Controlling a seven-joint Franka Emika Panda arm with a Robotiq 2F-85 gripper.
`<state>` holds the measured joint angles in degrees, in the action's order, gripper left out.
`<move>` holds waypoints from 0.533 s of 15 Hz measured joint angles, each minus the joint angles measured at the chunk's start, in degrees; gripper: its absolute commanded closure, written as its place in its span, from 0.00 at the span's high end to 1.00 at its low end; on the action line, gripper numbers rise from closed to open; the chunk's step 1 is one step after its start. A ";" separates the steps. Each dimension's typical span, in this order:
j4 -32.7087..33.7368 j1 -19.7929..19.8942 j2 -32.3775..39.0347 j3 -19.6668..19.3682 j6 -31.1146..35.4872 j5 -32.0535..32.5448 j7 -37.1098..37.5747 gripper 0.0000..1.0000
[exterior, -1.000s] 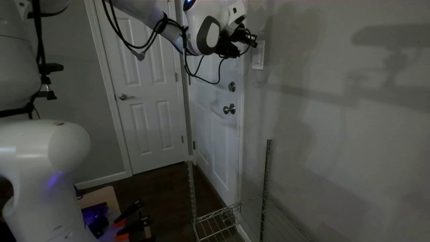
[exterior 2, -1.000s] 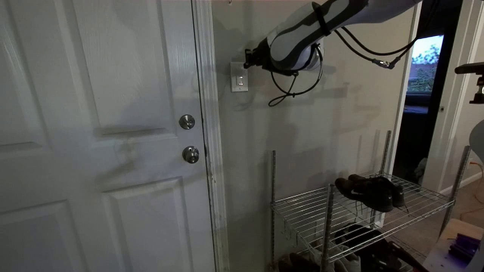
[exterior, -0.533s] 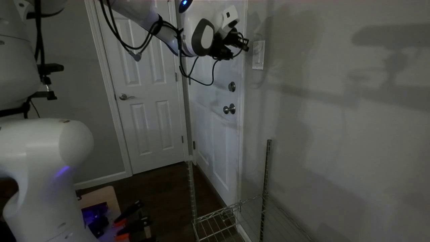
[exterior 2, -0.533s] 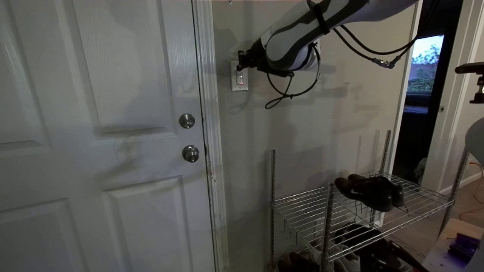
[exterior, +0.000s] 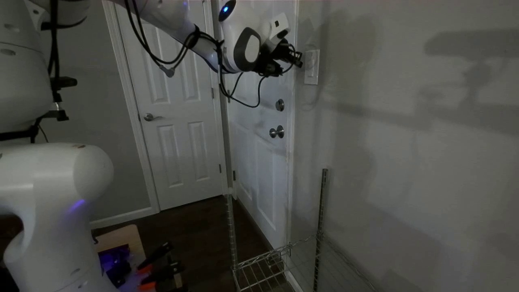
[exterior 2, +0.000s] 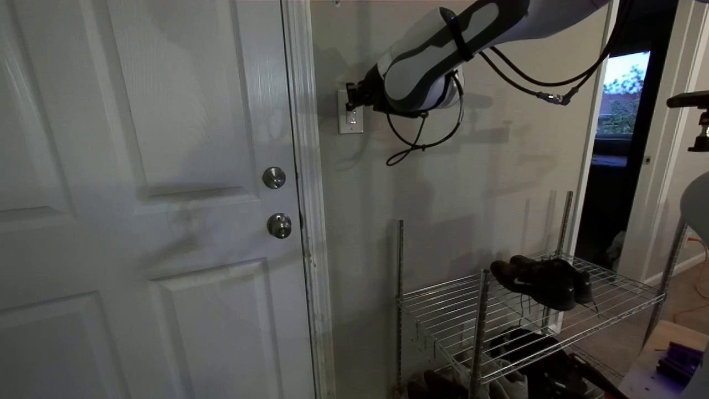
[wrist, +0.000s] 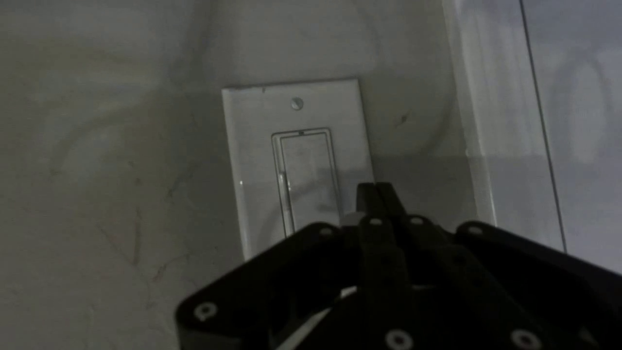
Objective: Flip the light switch
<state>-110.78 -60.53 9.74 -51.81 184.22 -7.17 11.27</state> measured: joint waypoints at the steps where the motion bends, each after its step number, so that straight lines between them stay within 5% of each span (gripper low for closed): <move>1: 0.48 -0.04 0.66 -0.37 0.00 0.00 0.42 0.03; 8: 4.16 -1.50 5.57 -4.69 0.03 -0.07 3.39 0.03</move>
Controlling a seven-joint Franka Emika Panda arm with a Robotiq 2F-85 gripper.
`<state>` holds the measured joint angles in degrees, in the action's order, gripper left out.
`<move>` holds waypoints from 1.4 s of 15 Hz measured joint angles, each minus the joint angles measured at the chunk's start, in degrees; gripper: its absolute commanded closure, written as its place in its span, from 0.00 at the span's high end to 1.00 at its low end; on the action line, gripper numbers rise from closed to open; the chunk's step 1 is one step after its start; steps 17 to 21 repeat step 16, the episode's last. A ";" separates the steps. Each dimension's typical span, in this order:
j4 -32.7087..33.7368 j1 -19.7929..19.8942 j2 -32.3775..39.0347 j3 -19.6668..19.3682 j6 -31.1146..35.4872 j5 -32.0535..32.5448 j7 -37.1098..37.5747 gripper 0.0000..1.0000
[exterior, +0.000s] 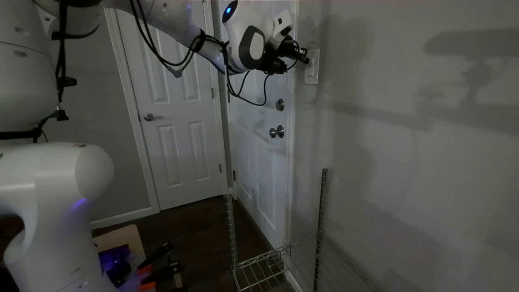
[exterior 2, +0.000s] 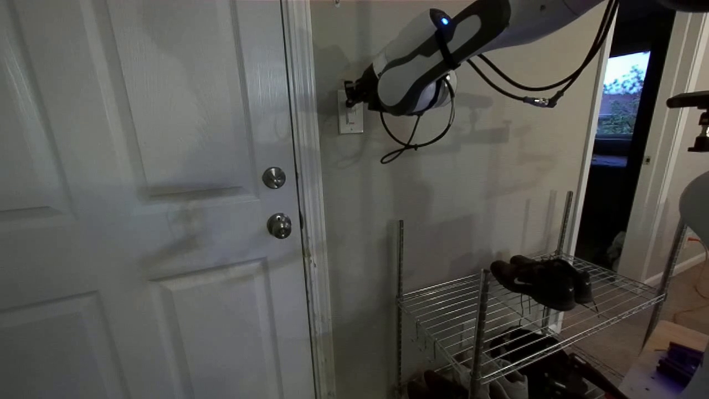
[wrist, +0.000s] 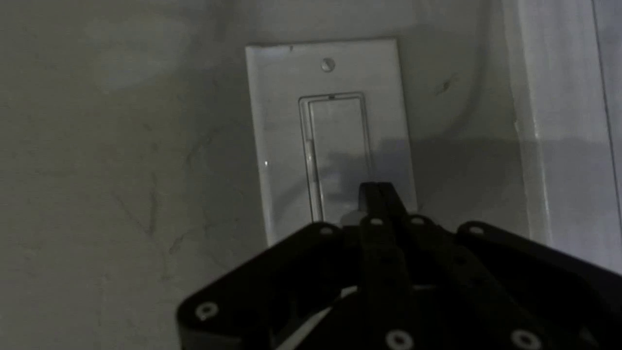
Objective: Flip the light switch
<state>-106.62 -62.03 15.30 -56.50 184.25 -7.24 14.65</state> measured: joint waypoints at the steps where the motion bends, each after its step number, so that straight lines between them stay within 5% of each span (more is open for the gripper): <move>1: 0.35 -0.41 0.78 -0.77 0.00 -0.02 0.48 0.03; 9: 0.45 -4.41 3.00 -5.52 -0.01 -0.37 2.50 0.02; 21: 0.46 -5.29 3.44 -6.33 -0.02 -1.62 4.55 0.02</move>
